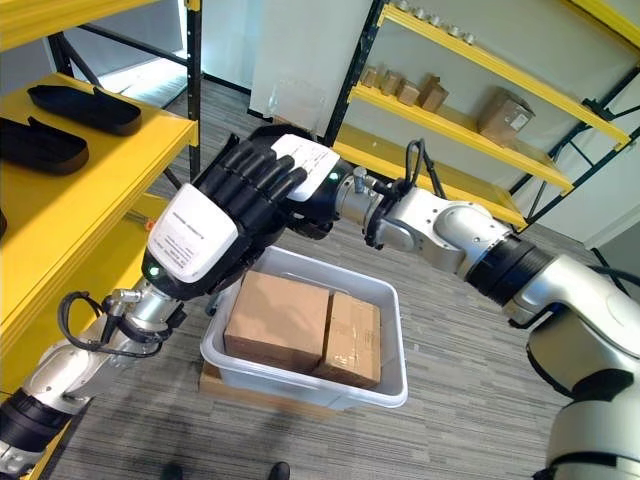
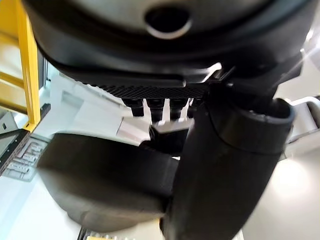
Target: Move parts from the plastic box to the shelf.
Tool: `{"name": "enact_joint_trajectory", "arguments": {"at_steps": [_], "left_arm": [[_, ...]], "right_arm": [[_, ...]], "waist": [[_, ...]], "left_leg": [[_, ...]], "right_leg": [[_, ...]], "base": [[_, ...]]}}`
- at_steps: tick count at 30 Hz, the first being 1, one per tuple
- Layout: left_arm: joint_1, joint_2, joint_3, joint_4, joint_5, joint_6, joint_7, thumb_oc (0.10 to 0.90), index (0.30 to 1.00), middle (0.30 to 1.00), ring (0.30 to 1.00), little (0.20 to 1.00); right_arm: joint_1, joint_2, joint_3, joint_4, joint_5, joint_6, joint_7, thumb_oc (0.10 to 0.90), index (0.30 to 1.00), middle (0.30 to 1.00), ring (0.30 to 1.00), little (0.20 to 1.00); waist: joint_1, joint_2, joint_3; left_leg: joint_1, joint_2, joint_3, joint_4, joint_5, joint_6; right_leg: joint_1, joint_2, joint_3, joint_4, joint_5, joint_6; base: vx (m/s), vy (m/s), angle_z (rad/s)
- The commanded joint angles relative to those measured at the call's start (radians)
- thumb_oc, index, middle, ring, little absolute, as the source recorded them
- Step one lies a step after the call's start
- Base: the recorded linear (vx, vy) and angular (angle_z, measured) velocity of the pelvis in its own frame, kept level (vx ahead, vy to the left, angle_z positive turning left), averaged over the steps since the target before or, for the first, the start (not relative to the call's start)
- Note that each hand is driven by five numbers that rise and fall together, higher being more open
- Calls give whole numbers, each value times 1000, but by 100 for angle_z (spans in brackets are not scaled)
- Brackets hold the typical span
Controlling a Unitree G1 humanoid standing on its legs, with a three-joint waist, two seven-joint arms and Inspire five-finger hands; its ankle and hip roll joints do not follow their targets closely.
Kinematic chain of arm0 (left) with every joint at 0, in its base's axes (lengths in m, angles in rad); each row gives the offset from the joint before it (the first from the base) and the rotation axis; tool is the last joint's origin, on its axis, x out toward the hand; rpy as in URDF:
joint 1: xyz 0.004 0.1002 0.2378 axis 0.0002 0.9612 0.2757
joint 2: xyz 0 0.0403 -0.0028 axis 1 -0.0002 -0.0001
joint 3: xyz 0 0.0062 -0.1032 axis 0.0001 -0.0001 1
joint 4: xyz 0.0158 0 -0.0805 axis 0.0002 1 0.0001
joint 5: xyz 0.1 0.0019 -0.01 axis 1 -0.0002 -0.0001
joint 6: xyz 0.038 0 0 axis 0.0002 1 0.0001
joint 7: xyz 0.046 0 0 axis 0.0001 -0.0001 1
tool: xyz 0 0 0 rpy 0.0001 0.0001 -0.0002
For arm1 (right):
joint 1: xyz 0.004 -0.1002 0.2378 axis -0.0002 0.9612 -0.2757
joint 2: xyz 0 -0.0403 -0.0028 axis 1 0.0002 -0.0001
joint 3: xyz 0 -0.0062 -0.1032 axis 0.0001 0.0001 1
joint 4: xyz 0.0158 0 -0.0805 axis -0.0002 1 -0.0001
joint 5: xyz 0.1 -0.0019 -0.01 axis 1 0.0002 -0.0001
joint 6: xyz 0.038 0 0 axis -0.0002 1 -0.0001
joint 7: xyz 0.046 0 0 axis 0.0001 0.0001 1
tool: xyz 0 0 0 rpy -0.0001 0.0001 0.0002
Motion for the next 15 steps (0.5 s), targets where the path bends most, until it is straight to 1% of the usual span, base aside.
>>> {"name": "enact_joint_trajectory", "arguments": {"at_steps": [1,8,10,12,14,15], "left_arm": [[-140,34,-73,37,48,16,2,400,300,300,300,300],[-144,33,-75,63,54,25,-5,400,300,300,300,300],[-132,39,-68,65,57,24,-6,400,300,300,300,300],[-111,50,-57,63,59,23,-9,400,300,300,300,300],[-88,62,-46,60,64,21,-12,400,300,300,300,300],[-75,70,-40,63,64,20,-14,400,300,300,300,300]], "right_arm": [[-217,5,-114,67,79,54,-67,400,300,300,300,300],[-226,12,-116,68,80,55,-60,400,300,300,300,300],[-225,5,-119,65,82,55,-58,400,300,300,300,300],[-218,-4,-124,66,83,55,-55,400,300,300,300,300],[-216,-12,-125,66,79,53,-54,400,300,300,300,300],[-215,-17,-126,66,79,53,-54,400,300,300,300,300]], "waist": [[11,29,-82],[8,34,-81],[8,35,-78],[8,38,-79],[9,38,-76],[10,41,-78]], "left_leg": [[89,46,20,-11,-115,15],[90,44,22,-11,-117,17],[86,40,22,-11,-108,18],[91,41,19,-11,-118,19],[88,38,19,-11,-110,21],[91,39,18,-11,-119,20]], "right_leg": [[49,-76,38,3,-31,119],[48,-78,40,3,-32,119],[44,-82,39,4,-26,117],[50,-80,40,3,-33,119],[46,-84,38,5,-26,117],[50,-82,38,3,-32,120]], "base": [[0,0,0],[3,3,-2],[0,0,0],[23,6,0],[0,0,0],[0,0,0]]}}
